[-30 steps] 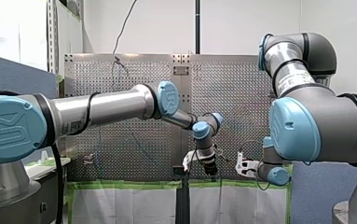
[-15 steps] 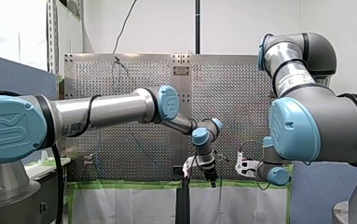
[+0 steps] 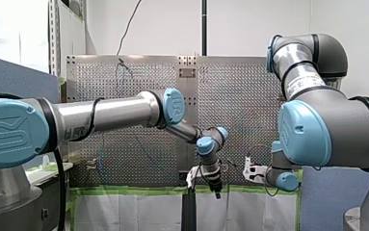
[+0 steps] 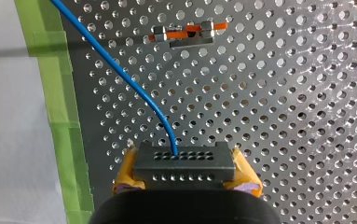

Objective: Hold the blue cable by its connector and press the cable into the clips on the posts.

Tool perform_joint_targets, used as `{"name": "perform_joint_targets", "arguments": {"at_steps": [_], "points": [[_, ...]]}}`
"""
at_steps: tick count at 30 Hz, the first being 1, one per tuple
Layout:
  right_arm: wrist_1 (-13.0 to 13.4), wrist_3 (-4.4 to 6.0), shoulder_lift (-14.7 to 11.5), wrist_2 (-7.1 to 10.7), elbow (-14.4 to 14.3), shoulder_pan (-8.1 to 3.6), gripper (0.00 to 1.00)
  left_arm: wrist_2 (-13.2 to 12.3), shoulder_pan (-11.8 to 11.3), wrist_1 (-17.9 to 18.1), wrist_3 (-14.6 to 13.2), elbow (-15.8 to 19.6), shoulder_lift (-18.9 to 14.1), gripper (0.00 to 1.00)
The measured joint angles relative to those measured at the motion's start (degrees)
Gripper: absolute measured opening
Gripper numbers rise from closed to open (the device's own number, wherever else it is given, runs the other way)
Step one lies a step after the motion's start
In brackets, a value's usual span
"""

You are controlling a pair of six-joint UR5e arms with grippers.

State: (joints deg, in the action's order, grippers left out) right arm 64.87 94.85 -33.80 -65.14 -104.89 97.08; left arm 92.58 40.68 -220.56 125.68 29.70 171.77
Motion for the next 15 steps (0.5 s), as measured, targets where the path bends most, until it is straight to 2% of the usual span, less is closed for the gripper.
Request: {"name": "perform_joint_targets", "arguments": {"at_steps": [15], "points": [[0.00,0.00,0.00,-0.11,0.03,0.00,0.00,0.53,-1.20,2.05,-0.46,3.44,0.07,1.00]]}}
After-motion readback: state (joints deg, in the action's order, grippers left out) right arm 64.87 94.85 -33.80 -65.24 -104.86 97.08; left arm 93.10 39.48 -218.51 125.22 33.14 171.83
